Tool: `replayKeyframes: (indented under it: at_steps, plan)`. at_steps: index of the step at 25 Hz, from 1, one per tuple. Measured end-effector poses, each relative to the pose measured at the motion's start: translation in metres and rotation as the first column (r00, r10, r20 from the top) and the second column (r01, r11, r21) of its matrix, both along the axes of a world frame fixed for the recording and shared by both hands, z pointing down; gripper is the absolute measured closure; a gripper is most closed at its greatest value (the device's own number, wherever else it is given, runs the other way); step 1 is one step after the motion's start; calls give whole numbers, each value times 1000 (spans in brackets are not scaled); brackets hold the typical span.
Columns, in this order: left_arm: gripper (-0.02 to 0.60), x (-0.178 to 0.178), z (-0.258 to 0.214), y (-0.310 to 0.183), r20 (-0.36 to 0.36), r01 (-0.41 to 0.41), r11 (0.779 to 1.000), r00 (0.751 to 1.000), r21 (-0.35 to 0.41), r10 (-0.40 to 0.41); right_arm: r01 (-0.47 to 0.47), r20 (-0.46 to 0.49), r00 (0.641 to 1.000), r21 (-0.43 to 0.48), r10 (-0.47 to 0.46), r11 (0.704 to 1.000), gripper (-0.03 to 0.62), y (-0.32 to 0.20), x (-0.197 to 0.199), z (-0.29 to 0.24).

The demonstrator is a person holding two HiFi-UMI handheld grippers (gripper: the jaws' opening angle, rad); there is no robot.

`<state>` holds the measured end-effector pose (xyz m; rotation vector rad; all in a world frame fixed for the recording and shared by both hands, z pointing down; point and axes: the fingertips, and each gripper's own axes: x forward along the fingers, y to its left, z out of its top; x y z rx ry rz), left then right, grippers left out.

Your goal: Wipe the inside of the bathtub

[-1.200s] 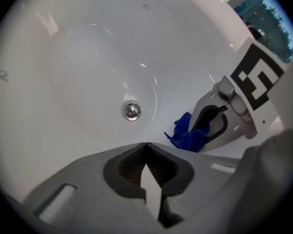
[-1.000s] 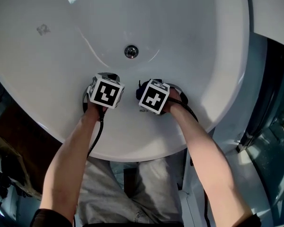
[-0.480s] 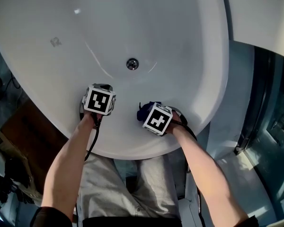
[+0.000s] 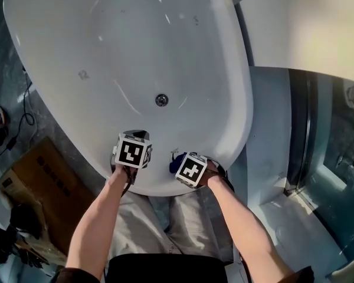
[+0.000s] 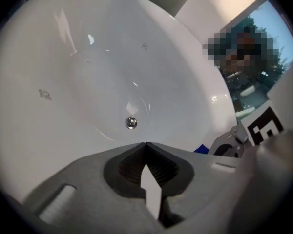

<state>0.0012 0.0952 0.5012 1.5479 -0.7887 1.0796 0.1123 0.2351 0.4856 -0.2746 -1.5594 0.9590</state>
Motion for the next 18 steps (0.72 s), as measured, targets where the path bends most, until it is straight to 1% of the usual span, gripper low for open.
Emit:
replayKeyframes:
  at_steps: [2,4,7,8,10,11,13,14,16,18]
  plan:
    - [578,-1,-13,8,2,9,1000,1000,-8,-9,-13,-3,1000,6,13,1000,468,4,-1,-10]
    - [578,-7,-22,15,25,21,1000,999,-21,-21,-20,-18,1000,14,20,1000,468,6,0,-18]
    - [578,-16,-41,27,48,26,999,999,-37,-24,-12,-80,997,11,13,1000,468,17,12,-34]
    - [578,-19,-49,29,56,24,999,998,-34,-22,-48,-51,998,-13,48,999,468,20,3,-43]
    - [578,-26,-69,24,63,26,1000,998,-10,-25,-168,62,983,-71,173,983,468,20,-30,-64]
    - [578,-29,-80,20,60,31,999,998,8,-32,-212,66,974,-79,217,974,468,17,-35,-71]
    - [578,-36,-100,14,50,47,998,998,45,-49,-286,14,957,-82,288,955,468,13,-32,-80]
    - [578,-40,-109,10,48,56,996,997,63,-59,-324,3,946,-85,325,942,468,11,-35,-88]
    - [578,-50,-126,3,49,75,993,996,94,-80,-385,18,922,-79,387,920,468,1,-45,-103]
    - [578,-57,-145,-6,41,101,988,993,117,-107,-416,34,908,-43,417,908,468,-13,-51,-117]
